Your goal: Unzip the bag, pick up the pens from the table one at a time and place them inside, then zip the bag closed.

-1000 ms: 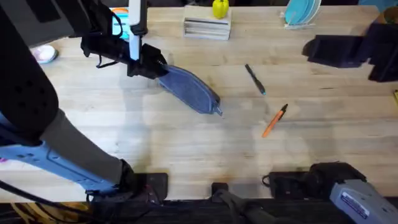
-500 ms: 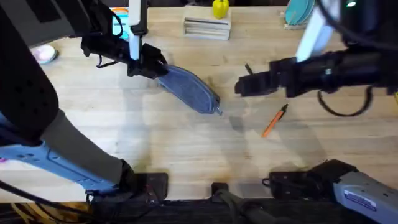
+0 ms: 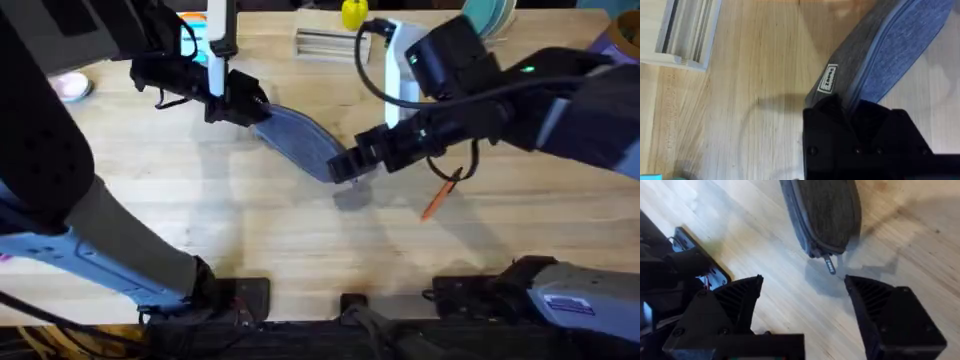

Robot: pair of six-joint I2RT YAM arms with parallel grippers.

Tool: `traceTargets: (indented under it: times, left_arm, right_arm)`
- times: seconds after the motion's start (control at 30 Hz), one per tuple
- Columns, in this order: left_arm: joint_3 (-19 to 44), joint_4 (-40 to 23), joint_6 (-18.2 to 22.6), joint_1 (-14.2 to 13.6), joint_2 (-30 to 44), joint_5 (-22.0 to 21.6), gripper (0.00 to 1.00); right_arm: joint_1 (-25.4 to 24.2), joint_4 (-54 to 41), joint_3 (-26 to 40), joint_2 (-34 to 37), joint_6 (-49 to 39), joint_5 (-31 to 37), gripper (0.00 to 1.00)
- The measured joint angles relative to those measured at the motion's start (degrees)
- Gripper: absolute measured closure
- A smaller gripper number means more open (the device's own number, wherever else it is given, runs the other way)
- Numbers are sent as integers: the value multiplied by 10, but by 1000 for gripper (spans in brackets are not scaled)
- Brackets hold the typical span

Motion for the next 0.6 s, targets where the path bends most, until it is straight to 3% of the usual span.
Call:
traceTargets:
  times: [0.07,0.5,0.6]
  left_arm:
    - [0,1,0,0,0,0,960]
    - [0,1,0,0,0,0,960]
    - [0,1,0,0,0,0,960]
  right_arm:
    - [3,17,-1,48,2,-5,5]
    - [3,93,-3,87,17,-32,5]
    - [3,98,-3,96,25,-42,115]
